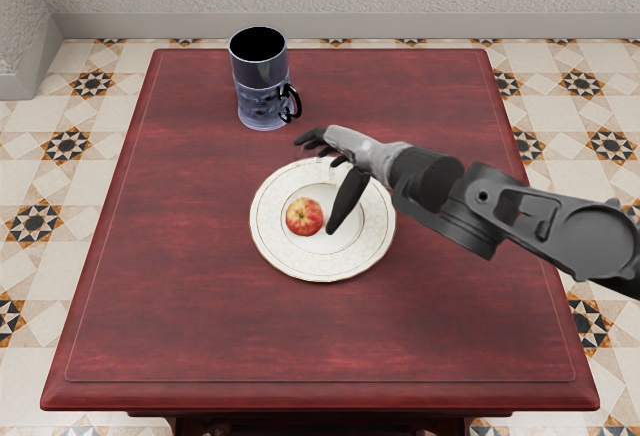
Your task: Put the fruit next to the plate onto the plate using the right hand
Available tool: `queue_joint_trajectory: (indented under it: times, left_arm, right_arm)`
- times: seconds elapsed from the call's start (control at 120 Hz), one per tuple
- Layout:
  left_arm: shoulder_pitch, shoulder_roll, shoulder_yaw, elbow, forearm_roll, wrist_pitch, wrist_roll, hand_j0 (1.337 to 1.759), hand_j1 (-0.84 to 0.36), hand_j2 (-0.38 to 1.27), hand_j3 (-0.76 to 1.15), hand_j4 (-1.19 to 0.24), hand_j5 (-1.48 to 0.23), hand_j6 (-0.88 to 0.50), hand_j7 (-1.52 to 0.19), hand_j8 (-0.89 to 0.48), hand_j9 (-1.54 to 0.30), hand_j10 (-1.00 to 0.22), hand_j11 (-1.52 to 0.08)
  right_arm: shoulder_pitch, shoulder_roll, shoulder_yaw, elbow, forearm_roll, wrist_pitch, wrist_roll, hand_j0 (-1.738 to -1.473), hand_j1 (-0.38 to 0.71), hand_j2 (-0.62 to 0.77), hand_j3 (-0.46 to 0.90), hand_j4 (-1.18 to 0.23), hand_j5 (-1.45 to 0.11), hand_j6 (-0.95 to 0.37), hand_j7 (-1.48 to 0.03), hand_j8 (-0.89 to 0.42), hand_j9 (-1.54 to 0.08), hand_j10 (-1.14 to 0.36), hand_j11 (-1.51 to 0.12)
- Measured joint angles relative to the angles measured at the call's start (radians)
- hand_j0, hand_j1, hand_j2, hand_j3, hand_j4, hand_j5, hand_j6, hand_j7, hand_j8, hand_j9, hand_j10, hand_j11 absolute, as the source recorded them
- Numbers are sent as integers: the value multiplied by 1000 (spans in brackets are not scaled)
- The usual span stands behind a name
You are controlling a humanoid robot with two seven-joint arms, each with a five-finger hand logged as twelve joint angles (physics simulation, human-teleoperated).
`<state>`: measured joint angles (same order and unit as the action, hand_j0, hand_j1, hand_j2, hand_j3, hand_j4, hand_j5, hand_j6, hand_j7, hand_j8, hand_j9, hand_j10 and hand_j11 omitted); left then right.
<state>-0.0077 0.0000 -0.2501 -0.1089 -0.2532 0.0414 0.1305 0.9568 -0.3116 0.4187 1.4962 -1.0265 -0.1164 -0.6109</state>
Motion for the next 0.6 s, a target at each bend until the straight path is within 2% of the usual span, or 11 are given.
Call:
queue_joint_trajectory:
  times: [0.067,0.183,0.292,0.408,0.517,0.6]
  left_arm:
    - [0,0,0,0,0,0,0,1658,349,0,0,-1,0,-1,0,-1,0,0,0]
    - [0,0,0,0,0,0,0,1658,349,0,0,-1,0,-1,0,-1,0,0,0]
    - [0,0,0,0,0,0,0,1658,349,0,0,0,0,-1,0,0,0,0,0]
    - [0,0,0,0,0,0,0,1658,349,0,0,0,0,-1,0,-1,0,0,0]
    - [0,0,0,0,0,0,0,1658,349,0,0,0,0,-1,0,-1,0,0,0]
    - [0,0,0,0,0,0,0,1658,349,0,0,-1,0,-1,0,-1,0,0,0]
  right_arm:
    - [7,-15,3,13,32,-1,0,-1658,-212,71,0,-108,-224,-77,-211,-81,-218,-160,-218]
    - [69,-98,24,69,253,39,0,-1658,-272,41,0,-62,-127,-44,-119,-47,-123,-91,-123]
    - [76,-263,137,108,593,336,0,-1658,-304,24,0,-37,-75,-27,-70,-28,-72,-54,-72]
    - [1,-448,193,117,959,598,0,-1658,-324,14,0,-21,-42,-15,-40,-16,-41,-30,-41]
    - [-94,-601,204,113,1249,682,0,-1658,-334,8,0,-12,-25,-9,-23,-9,-24,-18,-24]
    - [-143,-709,192,98,1377,707,0,-1658,-339,6,0,-8,-16,-5,-15,-6,-16,-12,-16]
